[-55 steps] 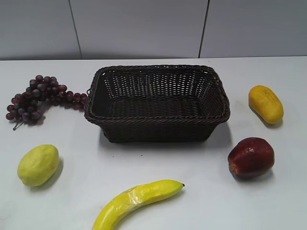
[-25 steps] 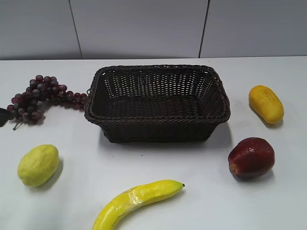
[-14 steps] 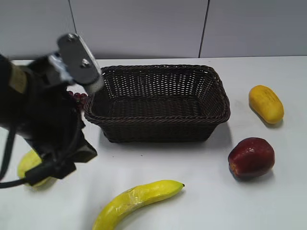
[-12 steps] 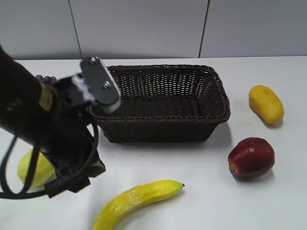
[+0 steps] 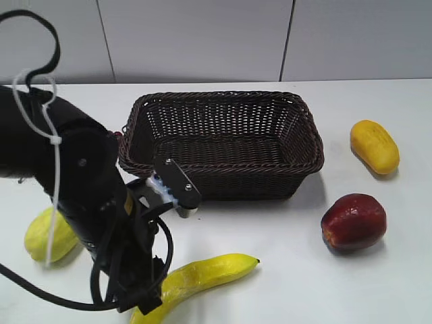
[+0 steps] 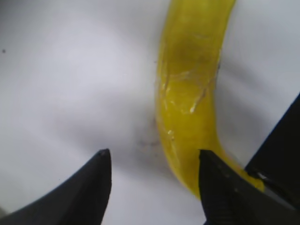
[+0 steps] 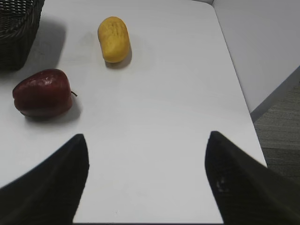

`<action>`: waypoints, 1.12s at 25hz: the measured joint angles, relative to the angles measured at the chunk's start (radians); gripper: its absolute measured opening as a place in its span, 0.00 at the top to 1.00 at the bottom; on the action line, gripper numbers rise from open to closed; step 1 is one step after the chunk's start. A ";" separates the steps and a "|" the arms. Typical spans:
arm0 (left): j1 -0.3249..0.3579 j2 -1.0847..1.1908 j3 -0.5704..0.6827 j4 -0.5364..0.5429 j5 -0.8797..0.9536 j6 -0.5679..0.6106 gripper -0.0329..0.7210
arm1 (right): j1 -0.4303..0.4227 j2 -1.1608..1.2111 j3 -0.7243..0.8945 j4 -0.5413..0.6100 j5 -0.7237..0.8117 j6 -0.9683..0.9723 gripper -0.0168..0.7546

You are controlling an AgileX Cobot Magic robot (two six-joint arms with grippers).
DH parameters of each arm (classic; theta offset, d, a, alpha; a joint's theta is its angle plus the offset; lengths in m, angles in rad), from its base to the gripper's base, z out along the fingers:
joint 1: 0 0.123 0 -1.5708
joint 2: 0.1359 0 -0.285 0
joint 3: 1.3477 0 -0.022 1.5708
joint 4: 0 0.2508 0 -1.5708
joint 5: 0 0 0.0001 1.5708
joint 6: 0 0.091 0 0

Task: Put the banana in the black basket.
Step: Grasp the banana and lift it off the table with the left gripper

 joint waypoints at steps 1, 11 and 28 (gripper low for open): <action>0.000 0.013 0.000 -0.017 -0.003 -0.001 0.37 | 0.000 0.000 0.000 0.000 0.000 0.000 0.21; 0.000 0.096 -0.003 -0.122 -0.015 -0.003 0.37 | 0.000 0.000 0.000 0.000 0.000 0.000 0.21; -0.001 0.138 -0.019 -0.073 0.027 -0.003 0.53 | 0.000 0.000 0.000 0.000 0.000 0.000 0.21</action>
